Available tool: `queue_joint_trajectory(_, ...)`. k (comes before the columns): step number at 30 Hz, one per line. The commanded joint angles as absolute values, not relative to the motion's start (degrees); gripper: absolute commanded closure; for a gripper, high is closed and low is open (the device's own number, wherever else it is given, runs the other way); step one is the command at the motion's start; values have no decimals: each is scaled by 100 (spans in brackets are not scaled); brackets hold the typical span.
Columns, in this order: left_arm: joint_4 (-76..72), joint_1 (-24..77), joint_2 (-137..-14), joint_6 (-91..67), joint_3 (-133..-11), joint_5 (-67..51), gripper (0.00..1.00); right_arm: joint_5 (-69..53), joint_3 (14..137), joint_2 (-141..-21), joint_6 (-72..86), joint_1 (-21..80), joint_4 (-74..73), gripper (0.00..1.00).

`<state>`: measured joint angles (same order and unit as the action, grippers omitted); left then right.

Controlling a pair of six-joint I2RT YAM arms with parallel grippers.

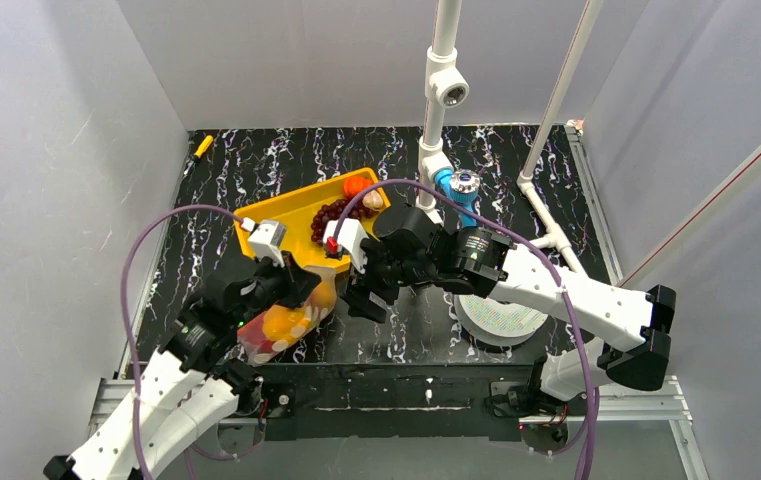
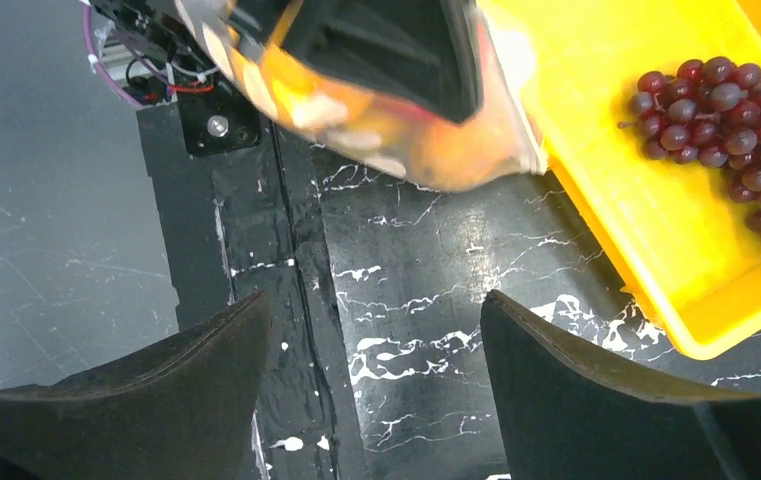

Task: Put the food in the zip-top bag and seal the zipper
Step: Place the zipper food storage bag at the center of the board.

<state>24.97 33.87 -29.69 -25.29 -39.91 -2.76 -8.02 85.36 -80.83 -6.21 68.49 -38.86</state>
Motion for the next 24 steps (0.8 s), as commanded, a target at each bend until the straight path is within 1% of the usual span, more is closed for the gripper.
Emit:
queue_joint_trajectory(1, 1586, 3357, -3659, -3245, -3697, -765, 100, -744, 8944, -8116, -424, 6833, -3521, 17)
queue_joint_trajectory(5, 274, 3356, -4421, -3775, -3280, -1085, 100, -804, 9021, -8049, -366, 6833, -3401, 15)
queue_joint_trajectory(8, -535, 3357, -5065, -4091, -3187, -1180, 100, -875, 9053, -8004, -353, 6837, -3337, 14)
queue_joint_trajectory(15, -1625, 3357, -6214, -4570, -3220, -1602, 100, -969, 8974, -7918, -352, 6843, -3255, 13)
queue_joint_trajectory(18, -1783, 3355, -6545, -4674, -3284, -1648, 100, -1017, 8922, -7855, -367, 6839, -3163, 12)
queue_joint_trajectory(20, -1686, 3357, -6664, -4606, -3399, -1701, 93, -1047, 8929, -7842, -385, 6838, -3133, 12)
queue_joint_trajectory(24, -1440, 3357, -6648, -4500, -3600, -1916, 72, -1075, 8966, -7832, -418, 6843, -3159, 11)
